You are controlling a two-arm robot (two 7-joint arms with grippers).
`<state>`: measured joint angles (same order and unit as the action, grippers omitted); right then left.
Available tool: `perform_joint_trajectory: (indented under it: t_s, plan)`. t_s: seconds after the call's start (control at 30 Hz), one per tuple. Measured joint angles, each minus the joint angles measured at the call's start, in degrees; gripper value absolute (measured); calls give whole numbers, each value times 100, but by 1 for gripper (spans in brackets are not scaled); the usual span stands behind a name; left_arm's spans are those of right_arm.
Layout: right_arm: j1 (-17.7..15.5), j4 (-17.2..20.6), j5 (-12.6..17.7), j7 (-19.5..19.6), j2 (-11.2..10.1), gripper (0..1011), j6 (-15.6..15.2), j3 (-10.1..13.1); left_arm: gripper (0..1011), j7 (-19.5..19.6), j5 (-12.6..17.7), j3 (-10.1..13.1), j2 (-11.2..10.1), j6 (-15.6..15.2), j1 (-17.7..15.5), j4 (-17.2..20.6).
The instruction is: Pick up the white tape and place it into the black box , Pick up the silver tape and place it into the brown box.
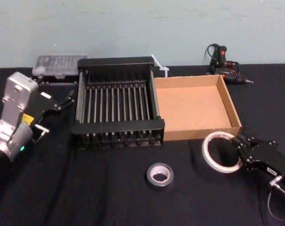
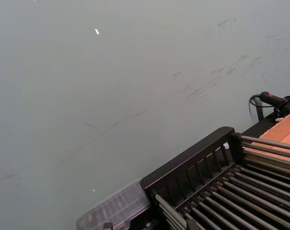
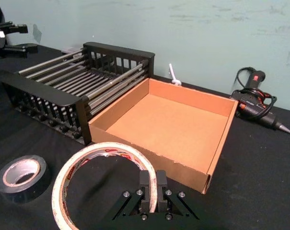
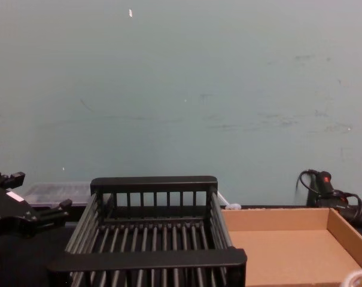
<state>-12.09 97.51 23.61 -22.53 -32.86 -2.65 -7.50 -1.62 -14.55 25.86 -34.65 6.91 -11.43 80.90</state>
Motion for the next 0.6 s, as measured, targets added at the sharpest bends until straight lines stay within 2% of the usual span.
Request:
perform_joint_trajectory:
  t_s: [0.27,0.6]
  plan:
    - [0,21,72,33,66,94,125,70,1001,0,0,0,0,0,0,1]
    - [-21,65,128,1,182,93,502,145,1001,0,0,0,0,0,0,0]
